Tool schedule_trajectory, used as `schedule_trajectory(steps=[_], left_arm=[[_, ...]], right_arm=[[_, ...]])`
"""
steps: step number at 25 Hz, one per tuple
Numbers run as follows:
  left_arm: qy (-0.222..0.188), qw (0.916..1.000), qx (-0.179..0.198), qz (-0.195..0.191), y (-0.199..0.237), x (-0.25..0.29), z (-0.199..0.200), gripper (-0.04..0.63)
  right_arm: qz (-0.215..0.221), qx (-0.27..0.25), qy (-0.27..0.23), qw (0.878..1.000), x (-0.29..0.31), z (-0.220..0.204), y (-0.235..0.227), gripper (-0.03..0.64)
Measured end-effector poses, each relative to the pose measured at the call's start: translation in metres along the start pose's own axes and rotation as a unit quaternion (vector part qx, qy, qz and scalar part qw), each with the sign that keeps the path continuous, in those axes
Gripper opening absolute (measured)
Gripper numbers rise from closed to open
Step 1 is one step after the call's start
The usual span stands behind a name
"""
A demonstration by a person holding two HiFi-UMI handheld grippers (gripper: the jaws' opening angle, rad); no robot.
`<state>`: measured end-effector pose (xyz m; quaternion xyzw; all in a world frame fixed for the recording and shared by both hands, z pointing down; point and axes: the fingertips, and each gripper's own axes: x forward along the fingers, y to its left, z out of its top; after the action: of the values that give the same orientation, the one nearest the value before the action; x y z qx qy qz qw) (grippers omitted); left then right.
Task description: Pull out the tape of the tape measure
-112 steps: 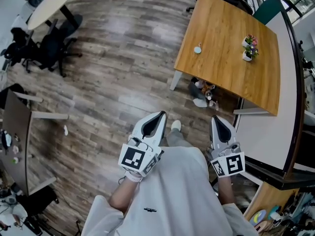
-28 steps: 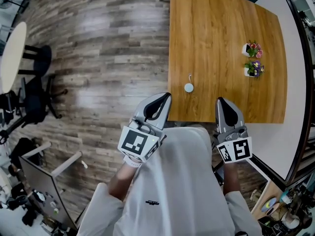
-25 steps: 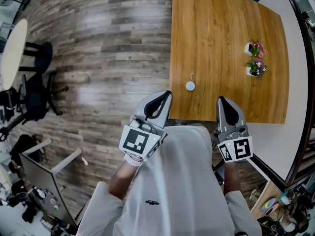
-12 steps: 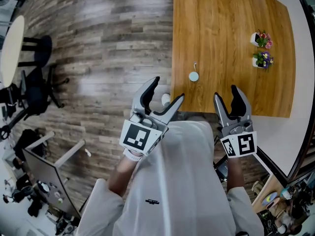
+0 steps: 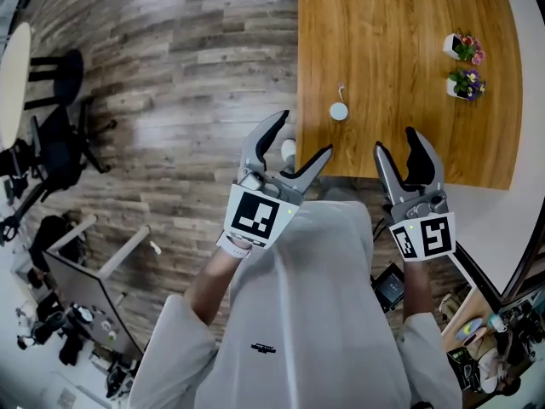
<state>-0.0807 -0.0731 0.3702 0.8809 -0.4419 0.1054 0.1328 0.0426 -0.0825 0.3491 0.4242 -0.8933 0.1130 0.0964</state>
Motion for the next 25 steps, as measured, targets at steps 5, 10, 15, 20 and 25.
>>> schedule_trajectory(steps=[5,10,15,20,25], left_arm=[[0.034,0.9992,-0.008,-0.018,-0.009,0.021,-0.029,0.351],[0.064,0.9975,-0.005,-0.028,-0.013,0.044,-0.058,0.351],[0.082,0.996,-0.01,-0.035,-0.017,0.066,-0.076,0.368],[0.105,0.994,-0.004,-0.03,-0.015,0.08,-0.1,0.37],[0.121,0.9925,-0.002,-0.02,-0.017,0.094,-0.125,0.368]], right_arm=[[-0.004,0.006,0.013,1.0,0.001,-0.014,-0.008,0.247],[-0.012,0.017,0.025,0.999,0.001,-0.035,-0.021,0.247],[-0.018,0.019,0.041,0.999,-0.001,-0.05,-0.033,0.247],[-0.017,0.027,0.041,0.999,0.001,-0.062,-0.034,0.253],[-0.014,0.034,0.044,0.998,0.003,-0.071,-0.033,0.258]])
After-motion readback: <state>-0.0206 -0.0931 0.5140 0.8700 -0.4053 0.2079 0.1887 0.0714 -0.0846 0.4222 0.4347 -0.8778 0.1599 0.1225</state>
